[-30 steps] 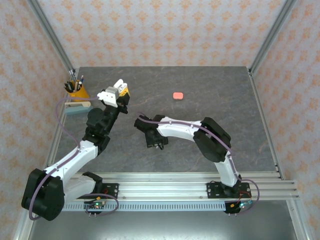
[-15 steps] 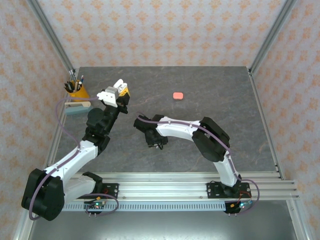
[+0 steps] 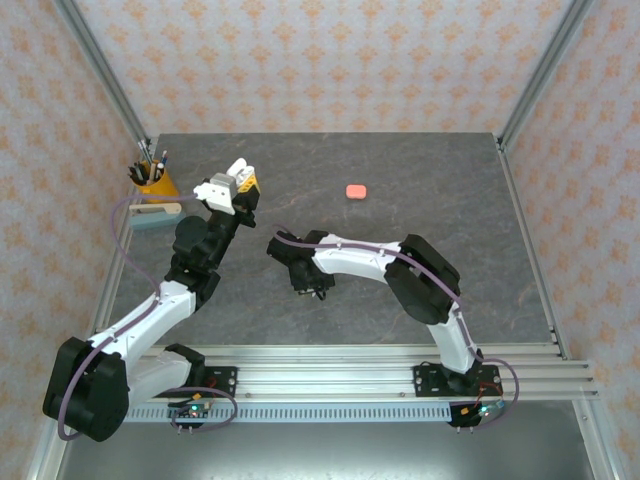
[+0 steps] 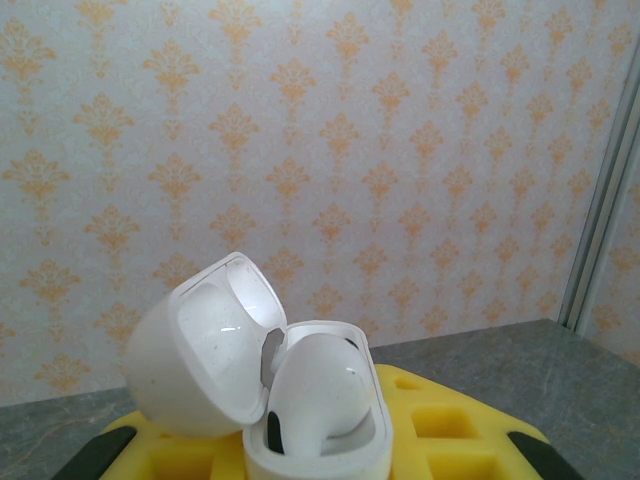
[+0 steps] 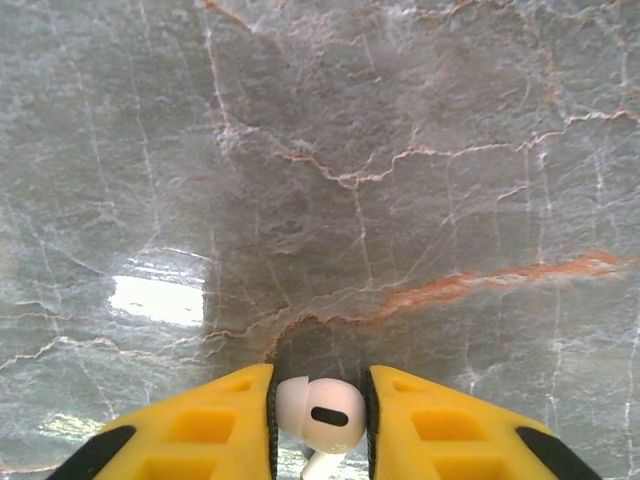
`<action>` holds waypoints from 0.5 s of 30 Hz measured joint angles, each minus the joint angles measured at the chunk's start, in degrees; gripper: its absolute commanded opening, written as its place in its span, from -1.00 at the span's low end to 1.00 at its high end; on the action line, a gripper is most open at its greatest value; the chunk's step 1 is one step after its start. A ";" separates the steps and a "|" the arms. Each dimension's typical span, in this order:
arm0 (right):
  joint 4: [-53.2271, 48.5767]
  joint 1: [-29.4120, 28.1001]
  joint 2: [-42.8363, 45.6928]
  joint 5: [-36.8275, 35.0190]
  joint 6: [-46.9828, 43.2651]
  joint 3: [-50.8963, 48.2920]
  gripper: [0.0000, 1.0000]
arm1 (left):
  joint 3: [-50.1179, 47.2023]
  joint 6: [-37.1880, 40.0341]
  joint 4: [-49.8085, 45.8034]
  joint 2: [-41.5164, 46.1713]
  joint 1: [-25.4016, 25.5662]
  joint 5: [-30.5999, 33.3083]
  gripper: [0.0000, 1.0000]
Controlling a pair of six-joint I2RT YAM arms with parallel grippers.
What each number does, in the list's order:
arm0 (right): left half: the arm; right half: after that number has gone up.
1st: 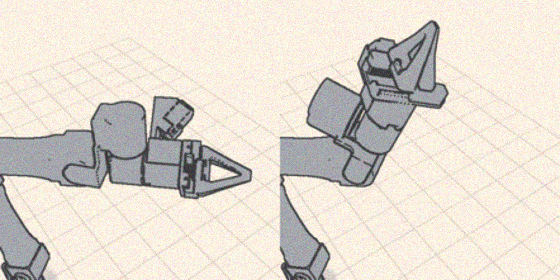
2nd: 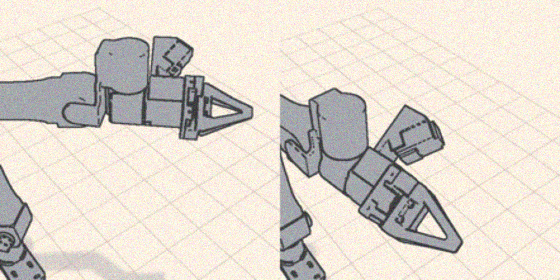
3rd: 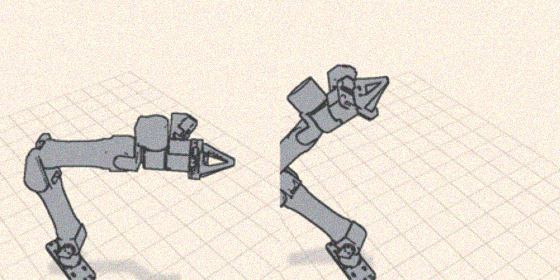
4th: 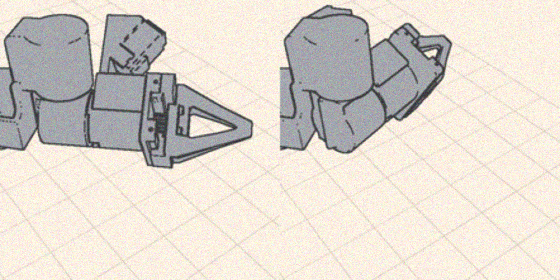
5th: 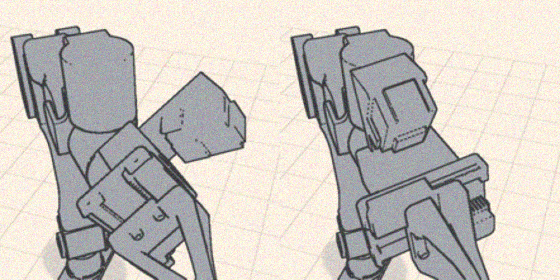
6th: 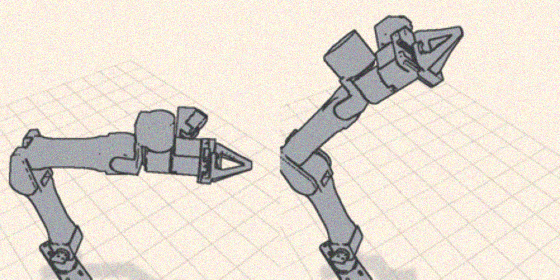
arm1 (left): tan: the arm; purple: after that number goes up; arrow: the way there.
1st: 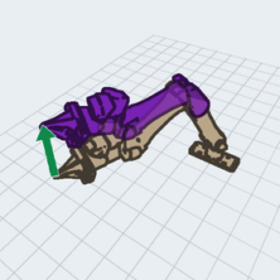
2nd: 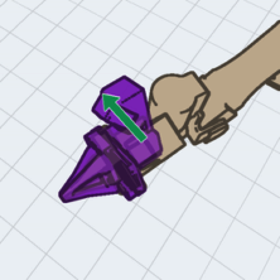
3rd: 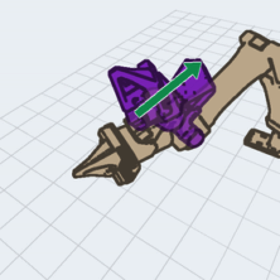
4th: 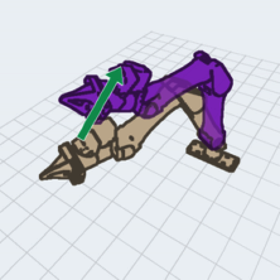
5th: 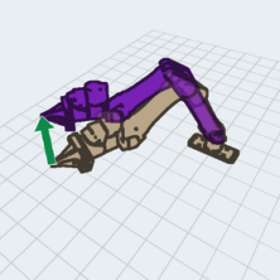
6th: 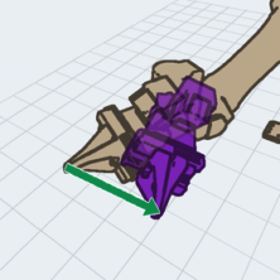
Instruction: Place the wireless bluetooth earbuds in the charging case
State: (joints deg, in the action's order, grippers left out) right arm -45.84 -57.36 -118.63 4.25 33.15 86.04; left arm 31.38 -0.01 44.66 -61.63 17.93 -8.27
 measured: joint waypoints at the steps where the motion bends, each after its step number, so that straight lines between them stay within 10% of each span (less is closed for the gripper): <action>1: 0.09 0.00 0.22 -0.02 0.07 -0.24 -0.49 | 0.00 0.00 -0.02 0.00 0.00 0.00 -1.00; 15: 0.00 0.09 2.34 -2.21 -2.10 -3.08 -0.52 | 0.00 -0.17 -0.02 0.00 0.00 -0.07 -1.00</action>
State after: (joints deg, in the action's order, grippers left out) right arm -45.84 -57.28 -116.29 2.04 31.05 82.96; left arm 31.38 -0.19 44.64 -61.63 17.93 -8.34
